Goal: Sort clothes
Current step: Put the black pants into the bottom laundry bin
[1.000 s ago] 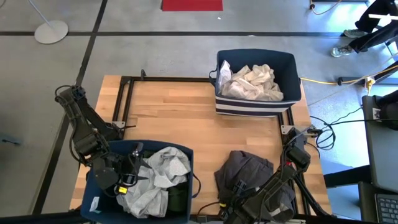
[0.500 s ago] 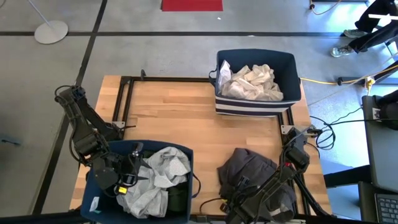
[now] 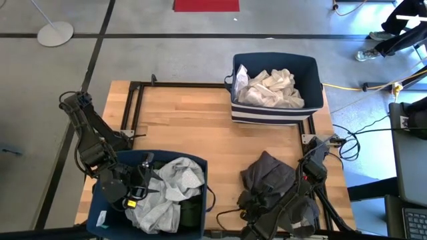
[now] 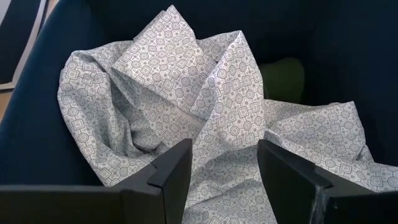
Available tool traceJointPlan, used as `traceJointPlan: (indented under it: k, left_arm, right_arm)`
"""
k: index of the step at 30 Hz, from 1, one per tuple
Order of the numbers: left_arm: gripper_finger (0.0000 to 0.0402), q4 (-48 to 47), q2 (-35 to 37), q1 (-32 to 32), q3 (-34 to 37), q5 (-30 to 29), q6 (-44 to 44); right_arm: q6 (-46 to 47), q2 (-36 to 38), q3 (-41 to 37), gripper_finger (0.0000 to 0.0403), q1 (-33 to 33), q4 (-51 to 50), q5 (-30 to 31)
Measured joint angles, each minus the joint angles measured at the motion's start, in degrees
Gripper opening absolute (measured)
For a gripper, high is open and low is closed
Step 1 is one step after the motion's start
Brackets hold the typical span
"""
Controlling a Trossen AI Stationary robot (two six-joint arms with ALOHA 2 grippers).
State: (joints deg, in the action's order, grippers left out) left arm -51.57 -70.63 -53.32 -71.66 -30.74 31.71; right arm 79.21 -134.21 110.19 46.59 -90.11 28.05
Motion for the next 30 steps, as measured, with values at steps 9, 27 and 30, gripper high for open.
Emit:
traceJointPlan:
  k: [9,27,30]
  left_arm:
    - [0.0172,0.1,0.0,-0.01,0.04,0.02,0.43]
    - [0.0172,0.1,0.0,-0.02,0.04,0.04,1.88]
    - [0.0172,-0.27,0.03,-0.04,-0.42,0.09,1.96]
  right_arm:
    - [-7.62,4.94,6.52,0.0007,-1.78,-0.15,13.93]
    - [-27.75,16.74,14.84,0.0007,-6.62,0.01,31.92]
    - [-32.92,17.66,17.97,0.0008,-7.9,-0.01,34.24]
